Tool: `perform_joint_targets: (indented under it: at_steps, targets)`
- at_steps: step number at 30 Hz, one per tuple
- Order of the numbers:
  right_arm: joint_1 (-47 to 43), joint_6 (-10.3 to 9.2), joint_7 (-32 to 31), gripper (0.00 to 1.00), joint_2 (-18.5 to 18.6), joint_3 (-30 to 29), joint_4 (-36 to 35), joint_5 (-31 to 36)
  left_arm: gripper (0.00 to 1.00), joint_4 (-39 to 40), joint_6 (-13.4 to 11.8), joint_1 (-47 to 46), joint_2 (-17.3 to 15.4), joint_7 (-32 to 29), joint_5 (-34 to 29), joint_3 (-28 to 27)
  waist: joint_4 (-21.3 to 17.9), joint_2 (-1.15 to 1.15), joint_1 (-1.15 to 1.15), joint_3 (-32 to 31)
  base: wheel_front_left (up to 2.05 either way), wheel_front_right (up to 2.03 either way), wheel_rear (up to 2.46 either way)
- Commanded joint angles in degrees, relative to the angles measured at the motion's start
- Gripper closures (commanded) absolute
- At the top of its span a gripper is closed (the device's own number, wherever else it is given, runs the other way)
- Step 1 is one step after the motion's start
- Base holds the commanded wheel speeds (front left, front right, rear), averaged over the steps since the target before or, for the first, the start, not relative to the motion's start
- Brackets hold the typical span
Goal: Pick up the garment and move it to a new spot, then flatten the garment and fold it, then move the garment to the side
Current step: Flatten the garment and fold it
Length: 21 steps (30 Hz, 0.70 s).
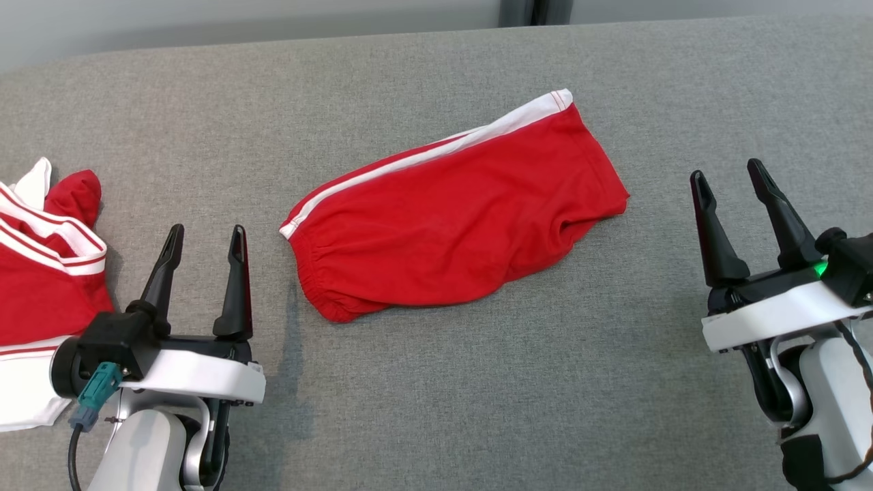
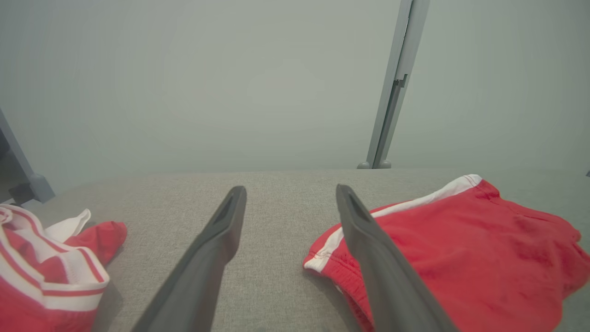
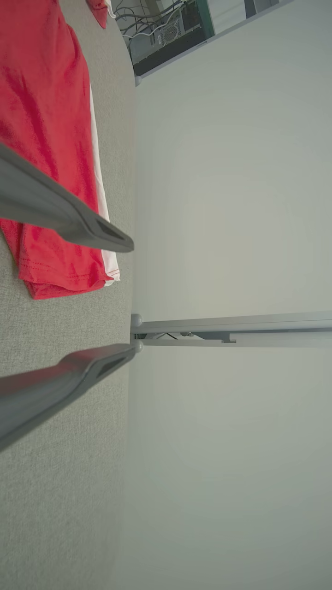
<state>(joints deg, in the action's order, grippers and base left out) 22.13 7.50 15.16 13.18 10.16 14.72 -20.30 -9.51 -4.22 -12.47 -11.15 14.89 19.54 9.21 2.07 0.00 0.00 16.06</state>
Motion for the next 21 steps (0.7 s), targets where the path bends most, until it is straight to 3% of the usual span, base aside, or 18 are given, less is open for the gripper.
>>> perform_joint_targets:
  at_steps: [1, 6, 21]
  targets:
    - [0.88, -0.02, 0.13, 0.0, 0.36, -0.1, 0.21, -0.28, 0.0, 0.02, 0.14, -0.99, -0.07, 0.17, -0.37, -0.32, 0.07, 0.0, 0.0, 0.14, 0.0, 0.0, 0.0]
    - [4.62, -0.02, -0.05, 0.0, 1.88, -0.14, 4.52, -0.45, 0.0, 0.48, 0.46, -1.99, 0.34, 0.17, -0.59, -0.32, 1.31, 0.0, 0.0, 1.21, 0.0, 0.0, 0.0]
    - [19.62, -0.02, -4.25, 0.0, 1.96, 9.3, 31.65, -4.27, 0.0, 0.72, 1.78, -4.85, 3.41, 0.17, -1.58, 0.37, 7.92, 0.0, 0.0, 6.13, 0.0, 0.0, 0.0]
